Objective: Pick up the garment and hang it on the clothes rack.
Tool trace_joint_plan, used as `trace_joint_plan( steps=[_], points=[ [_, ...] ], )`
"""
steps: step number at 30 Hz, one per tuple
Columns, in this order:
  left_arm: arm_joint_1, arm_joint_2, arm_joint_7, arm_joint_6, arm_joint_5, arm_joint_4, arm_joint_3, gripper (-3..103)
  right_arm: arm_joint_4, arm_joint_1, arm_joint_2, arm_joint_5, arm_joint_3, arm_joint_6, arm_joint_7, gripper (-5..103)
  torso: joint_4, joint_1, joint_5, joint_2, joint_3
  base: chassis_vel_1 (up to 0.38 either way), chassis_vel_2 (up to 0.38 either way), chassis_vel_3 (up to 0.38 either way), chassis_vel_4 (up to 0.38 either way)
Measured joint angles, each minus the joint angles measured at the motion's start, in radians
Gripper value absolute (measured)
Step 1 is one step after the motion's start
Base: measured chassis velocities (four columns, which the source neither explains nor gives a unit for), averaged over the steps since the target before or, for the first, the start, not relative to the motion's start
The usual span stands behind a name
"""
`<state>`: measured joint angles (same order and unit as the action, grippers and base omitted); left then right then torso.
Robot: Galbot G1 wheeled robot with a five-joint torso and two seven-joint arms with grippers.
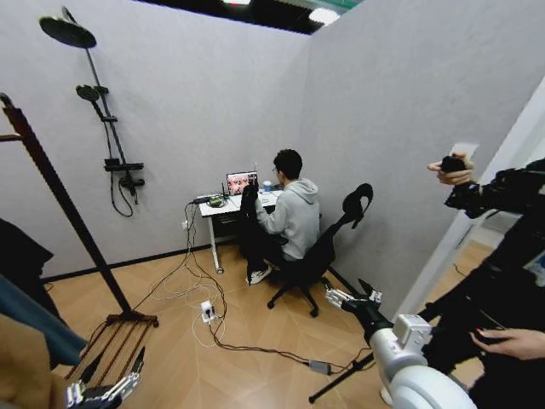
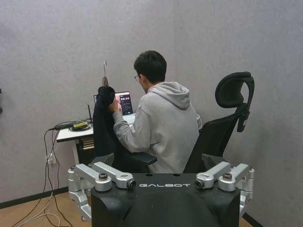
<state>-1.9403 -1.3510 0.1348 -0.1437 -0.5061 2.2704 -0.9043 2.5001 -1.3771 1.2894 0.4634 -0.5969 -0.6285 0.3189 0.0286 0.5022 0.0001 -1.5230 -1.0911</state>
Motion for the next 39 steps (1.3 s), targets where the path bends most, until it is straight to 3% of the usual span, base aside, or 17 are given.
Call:
trace_joint_plan(
  steps=[39],
  points=[
    [0.0,0.0,0.0,0.0,0.0,0.0,0.0,100,0.0,0.021,-0.008,-0.007,0.025,0.001,-0.013,100,0.0003,0.0,-0.0001,0.0,0.0,0.152,-0.1,-0.108,0.153]
  ],
)
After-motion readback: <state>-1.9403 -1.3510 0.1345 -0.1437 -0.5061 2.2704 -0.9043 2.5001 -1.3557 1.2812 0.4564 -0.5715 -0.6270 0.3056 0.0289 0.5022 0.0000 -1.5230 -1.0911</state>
